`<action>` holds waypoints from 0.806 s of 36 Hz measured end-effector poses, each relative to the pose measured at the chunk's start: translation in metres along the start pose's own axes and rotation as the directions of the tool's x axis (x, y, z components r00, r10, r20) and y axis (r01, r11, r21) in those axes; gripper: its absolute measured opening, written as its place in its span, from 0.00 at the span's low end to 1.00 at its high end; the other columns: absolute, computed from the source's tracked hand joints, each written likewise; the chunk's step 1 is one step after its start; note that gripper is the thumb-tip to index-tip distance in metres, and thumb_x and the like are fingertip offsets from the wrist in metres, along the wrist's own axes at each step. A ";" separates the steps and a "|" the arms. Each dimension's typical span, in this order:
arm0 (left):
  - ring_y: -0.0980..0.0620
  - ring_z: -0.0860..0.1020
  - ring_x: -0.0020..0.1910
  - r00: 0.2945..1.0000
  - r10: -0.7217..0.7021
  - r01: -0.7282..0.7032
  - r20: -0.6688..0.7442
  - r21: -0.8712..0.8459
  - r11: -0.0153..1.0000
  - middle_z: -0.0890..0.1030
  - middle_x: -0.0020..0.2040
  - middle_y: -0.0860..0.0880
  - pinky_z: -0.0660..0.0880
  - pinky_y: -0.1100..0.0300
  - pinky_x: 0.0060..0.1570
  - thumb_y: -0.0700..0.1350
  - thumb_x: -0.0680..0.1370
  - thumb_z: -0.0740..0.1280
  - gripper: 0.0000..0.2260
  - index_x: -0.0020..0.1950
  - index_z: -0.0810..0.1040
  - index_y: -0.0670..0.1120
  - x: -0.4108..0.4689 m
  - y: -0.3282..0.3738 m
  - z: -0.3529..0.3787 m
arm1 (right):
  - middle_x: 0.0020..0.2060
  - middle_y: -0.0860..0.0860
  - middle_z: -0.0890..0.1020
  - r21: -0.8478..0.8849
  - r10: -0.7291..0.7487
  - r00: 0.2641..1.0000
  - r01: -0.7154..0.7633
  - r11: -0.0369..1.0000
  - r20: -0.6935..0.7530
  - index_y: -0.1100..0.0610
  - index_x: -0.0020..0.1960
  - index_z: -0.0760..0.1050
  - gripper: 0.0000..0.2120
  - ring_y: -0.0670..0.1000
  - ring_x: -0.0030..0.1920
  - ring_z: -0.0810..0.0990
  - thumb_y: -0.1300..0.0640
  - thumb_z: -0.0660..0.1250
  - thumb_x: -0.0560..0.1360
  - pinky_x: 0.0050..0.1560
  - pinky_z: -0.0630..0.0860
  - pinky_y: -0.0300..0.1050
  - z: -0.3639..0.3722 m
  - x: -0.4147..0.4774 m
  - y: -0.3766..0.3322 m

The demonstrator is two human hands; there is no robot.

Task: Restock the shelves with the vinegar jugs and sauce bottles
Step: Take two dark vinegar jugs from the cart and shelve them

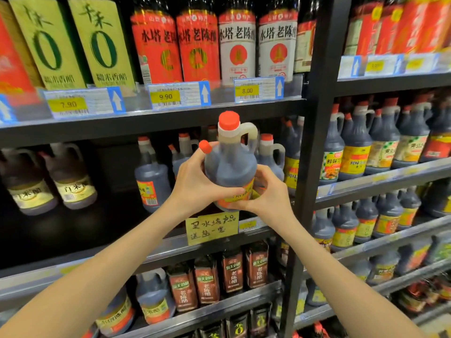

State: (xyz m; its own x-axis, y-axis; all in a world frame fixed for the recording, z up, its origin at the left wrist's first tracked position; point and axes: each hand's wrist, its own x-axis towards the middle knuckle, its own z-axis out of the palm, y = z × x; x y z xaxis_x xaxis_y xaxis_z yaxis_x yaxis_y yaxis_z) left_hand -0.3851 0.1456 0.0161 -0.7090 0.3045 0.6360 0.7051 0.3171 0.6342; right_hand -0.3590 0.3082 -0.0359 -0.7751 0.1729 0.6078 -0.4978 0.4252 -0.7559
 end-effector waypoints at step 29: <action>0.63 0.75 0.51 0.960 -0.266 0.264 0.086 0.031 0.964 0.76 0.52 0.60 0.72 0.71 0.43 0.46 0.60 0.82 0.32 0.59 0.70 0.50 0.020 -0.083 0.029 | 0.55 0.49 0.81 -0.175 0.228 0.966 -0.206 0.963 0.121 0.55 0.64 0.72 0.35 0.48 0.56 0.79 0.53 0.80 0.61 0.55 0.78 0.51 0.035 0.015 0.059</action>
State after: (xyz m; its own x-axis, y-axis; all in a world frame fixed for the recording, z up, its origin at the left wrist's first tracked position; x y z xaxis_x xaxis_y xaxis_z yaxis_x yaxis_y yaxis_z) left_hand -0.4578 0.1518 -0.0368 -0.8689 0.2857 0.4041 0.4923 0.4143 0.7655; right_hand -0.4139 0.3049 -0.0797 -0.9094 0.1570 0.3851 -0.2518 0.5292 -0.8103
